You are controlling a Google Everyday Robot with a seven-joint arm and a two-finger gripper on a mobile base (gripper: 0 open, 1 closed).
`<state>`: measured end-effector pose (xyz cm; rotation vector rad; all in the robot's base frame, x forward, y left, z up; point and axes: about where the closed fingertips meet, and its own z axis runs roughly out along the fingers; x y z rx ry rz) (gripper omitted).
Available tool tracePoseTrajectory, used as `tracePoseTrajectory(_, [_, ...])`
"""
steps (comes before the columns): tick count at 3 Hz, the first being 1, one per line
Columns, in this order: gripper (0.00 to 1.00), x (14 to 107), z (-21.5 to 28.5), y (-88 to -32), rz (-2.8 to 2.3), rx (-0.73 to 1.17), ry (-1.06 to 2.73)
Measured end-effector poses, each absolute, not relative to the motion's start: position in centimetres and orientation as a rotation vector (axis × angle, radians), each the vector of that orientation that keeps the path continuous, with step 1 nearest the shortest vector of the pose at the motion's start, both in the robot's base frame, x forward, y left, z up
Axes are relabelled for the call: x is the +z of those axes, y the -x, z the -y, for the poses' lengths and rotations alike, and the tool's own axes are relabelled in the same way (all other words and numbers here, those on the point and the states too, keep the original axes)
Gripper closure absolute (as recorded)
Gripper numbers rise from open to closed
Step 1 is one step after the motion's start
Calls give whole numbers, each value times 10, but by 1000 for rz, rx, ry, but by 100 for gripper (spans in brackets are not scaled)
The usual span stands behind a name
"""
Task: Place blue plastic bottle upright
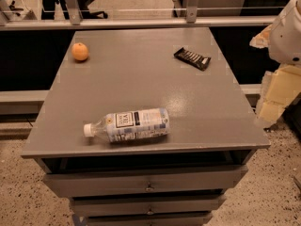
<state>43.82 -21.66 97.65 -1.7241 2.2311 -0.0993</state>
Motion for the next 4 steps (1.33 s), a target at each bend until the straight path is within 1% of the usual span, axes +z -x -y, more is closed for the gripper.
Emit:
tracePoseTrajectory(1, [0,977,216,-438,-2229,-101,1723])
tracePoseTrajectory(2, [0,971,200,-440,-2215,-78,1732])
tracePoseTrajectory(4, [0,925,58,-448,-2109,9,1825])
